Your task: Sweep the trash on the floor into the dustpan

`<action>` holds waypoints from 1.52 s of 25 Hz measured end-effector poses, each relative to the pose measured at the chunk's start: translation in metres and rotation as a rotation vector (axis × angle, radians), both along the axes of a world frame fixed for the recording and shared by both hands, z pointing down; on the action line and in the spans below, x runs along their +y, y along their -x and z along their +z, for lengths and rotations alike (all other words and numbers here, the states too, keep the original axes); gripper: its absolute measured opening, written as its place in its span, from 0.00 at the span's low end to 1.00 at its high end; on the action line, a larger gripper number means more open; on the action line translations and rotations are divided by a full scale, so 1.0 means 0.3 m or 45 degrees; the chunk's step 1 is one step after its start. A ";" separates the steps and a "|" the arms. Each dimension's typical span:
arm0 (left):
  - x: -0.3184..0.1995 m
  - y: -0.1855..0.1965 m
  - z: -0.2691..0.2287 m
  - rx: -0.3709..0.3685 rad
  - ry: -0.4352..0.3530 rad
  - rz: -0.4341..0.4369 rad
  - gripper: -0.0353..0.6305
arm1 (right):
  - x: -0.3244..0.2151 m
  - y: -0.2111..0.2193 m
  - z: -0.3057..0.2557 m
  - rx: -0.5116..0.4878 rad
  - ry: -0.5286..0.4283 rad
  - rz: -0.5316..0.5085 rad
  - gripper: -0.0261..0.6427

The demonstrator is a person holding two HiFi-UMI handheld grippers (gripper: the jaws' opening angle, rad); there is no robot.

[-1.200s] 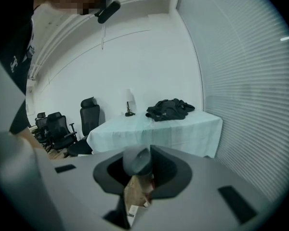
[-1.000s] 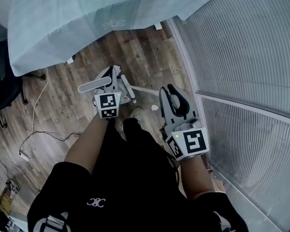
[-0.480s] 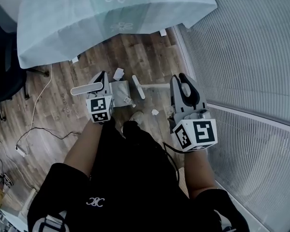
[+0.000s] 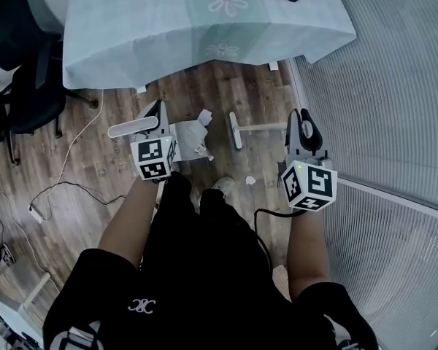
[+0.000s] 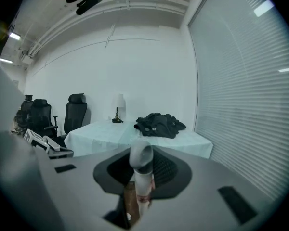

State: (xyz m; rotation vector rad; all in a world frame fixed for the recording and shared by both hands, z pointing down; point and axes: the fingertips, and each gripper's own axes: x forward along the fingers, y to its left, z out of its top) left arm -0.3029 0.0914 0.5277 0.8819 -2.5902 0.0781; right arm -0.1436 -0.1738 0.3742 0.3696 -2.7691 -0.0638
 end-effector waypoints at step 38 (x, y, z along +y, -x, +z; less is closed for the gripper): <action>0.236 0.318 0.171 -0.002 0.016 0.118 0.05 | 0.722 0.471 0.020 0.003 0.314 -0.324 0.17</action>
